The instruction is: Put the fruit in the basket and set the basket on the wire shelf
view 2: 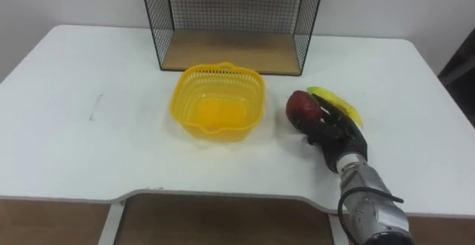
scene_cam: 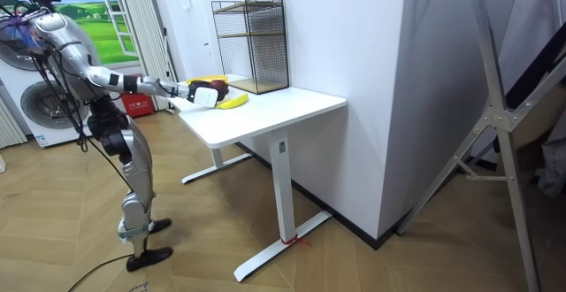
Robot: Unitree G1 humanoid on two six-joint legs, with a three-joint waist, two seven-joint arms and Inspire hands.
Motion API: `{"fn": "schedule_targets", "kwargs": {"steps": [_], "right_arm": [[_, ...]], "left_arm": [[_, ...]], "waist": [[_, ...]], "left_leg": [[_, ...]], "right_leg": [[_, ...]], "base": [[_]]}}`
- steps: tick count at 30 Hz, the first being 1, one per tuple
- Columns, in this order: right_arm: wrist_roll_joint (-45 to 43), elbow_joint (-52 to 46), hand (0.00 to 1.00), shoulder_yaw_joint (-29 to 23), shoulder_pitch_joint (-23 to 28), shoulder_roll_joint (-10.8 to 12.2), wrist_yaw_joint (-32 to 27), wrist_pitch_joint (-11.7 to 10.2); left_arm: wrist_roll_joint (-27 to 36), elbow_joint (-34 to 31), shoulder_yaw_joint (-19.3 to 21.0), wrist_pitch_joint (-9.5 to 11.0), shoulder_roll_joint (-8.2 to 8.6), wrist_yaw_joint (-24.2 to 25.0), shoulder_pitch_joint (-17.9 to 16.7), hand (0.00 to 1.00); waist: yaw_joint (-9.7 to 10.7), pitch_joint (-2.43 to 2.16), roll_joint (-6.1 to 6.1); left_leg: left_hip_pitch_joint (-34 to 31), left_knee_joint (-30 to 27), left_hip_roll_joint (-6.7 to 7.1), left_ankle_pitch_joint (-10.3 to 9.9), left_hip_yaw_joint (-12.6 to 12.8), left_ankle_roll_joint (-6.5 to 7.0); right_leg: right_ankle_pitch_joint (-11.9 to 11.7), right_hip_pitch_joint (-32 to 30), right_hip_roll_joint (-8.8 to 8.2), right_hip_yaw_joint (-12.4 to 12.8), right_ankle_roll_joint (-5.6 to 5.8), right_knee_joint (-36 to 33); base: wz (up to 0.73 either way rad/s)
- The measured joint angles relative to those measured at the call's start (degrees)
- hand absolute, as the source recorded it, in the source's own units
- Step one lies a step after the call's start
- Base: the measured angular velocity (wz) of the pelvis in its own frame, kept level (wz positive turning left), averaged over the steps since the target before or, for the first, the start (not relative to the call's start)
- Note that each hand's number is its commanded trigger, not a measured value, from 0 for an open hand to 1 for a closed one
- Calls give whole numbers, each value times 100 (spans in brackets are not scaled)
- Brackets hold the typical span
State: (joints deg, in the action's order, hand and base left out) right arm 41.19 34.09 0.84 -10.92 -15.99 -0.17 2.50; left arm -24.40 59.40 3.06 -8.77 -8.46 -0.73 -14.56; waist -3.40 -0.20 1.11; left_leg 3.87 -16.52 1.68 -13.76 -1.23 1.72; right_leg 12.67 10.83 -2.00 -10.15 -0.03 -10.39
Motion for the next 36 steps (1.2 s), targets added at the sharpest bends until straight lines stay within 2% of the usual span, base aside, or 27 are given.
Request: {"fn": "schedule_targets", "kwargs": {"steps": [6, 11, 14, 16, 18, 21, 23, 26, 32, 36], "right_arm": [[103, -412, 100, 27, -1, 24, -44, 0], [30, -719, 100, 25, -7, 32, -54, 1], [-365, -1238, 100, 27, -10, 32, -55, 1], [-502, -1439, 100, 40, -34, 28, -44, -1], [-683, -1514, 100, 95, -62, 22, -36, -2], [-1060, -1538, 100, 244, -158, 14, -36, -1], [-1409, -1536, 100, 254, -264, -2, -6, 0], [-1738, -1537, 100, 265, -383, -8, 24, -1], [-2148, -1537, 100, 356, -461, -7, 42, -1], [-2287, -1535, 100, 472, -464, -8, 38, -1]], "left_arm": [[-5, 1, 2, 1, 1, 0, 21, 0], [-8, 29, 6, 0, 1, 1, 33, 0], [-37, 26, 4, 2, 17, 6, 53, 0], [-41, 27, 0, 3, 15, 10, 54, 0], [-40, 28, -3, 2, 17, 1, 53, 0], [-41, 87, 0, 5, 29, 1, 62, 0], [-41, 113, 4, 6, 27, 1, 74, 0], [-39, 112, 5, 7, 24, 1, 79, 0], [-34, 103, -39, 5, 7, 1, 103, 0], [-32, 103, -149, 2, -32, 2, 117, 0]], "waist": [[-28, -14, 71], [-157, 13, 131], [-171, 53, 80], [-181, 57, 54], [-185, 51, 41], [-209, 15, 40], [-306, 9, 45], [-339, 4, 95], [-448, 64, 205], [-454, 74, 238]], "left_leg": [[5, 23, -8, 1, 54, 0], [83, 92, -12, 2, 88, 4], [60, 114, -15, 1, 92, 3], [55, 112, -16, 1, 91, 3], [39, 110, -17, 1, 89, 3], [-14, 73, -14, 9, 92, 7], [-10, 95, -12, 17, 114, 11], [1, 115, -9, 18, 111, 11], [-19, 112, -11, 19, 100, 10], [-33, 104, -6, 18, 87, 11]], "right_leg": [[1, -45, 3, 56, 1, -2], [0, 6, -2, 82, 2, -17], [0, -9, -1, 78, 2, -25], [0, -14, 2, 80, 2, -24], [-1, -36, 4, 79, 2, -25], [-1, -126, -2, 79, 2, -51], [-1, -173, -6, 124, 2, -54], [-1, -161, -6, 129, 2, -35], [-1, -152, -7, 104, 2, -32], [-1, -160, -14, 71, 2, -36]], "base": [[-4], [-3], [0], [0], [0], [0], [-8], [-2], [0], [0]]}}
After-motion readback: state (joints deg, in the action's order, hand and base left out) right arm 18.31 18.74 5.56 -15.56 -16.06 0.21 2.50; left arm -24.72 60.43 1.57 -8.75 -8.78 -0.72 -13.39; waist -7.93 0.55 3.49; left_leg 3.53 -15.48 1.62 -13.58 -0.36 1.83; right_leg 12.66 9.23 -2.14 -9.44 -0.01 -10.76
